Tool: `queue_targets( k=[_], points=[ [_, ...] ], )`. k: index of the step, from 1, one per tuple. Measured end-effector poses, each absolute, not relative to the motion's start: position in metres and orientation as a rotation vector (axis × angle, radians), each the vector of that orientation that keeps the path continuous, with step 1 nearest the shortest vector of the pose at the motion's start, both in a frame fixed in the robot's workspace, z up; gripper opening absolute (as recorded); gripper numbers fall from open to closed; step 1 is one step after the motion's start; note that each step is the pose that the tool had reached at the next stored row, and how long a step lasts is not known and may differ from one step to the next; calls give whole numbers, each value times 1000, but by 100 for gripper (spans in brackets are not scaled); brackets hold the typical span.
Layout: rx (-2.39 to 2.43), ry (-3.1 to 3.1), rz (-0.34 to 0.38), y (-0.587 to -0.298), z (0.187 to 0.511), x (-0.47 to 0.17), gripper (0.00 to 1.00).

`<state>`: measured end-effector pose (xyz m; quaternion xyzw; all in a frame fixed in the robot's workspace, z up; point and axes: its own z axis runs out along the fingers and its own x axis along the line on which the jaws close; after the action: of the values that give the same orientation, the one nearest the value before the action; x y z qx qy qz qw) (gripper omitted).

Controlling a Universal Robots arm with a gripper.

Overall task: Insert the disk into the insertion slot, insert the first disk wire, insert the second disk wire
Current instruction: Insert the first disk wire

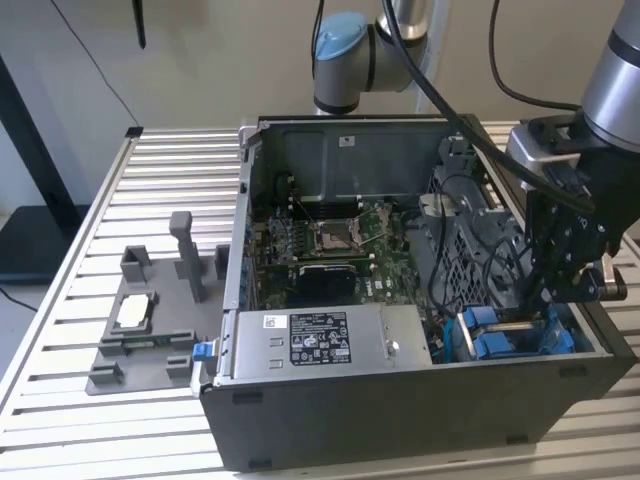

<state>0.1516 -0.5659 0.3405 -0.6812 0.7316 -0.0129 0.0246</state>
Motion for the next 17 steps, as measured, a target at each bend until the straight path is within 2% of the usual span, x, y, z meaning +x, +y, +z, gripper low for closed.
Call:
queue_targets(
  k=[17],
  points=[
    [-2135, 2220, -54, -565, 339, 149, 19]
  ],
)
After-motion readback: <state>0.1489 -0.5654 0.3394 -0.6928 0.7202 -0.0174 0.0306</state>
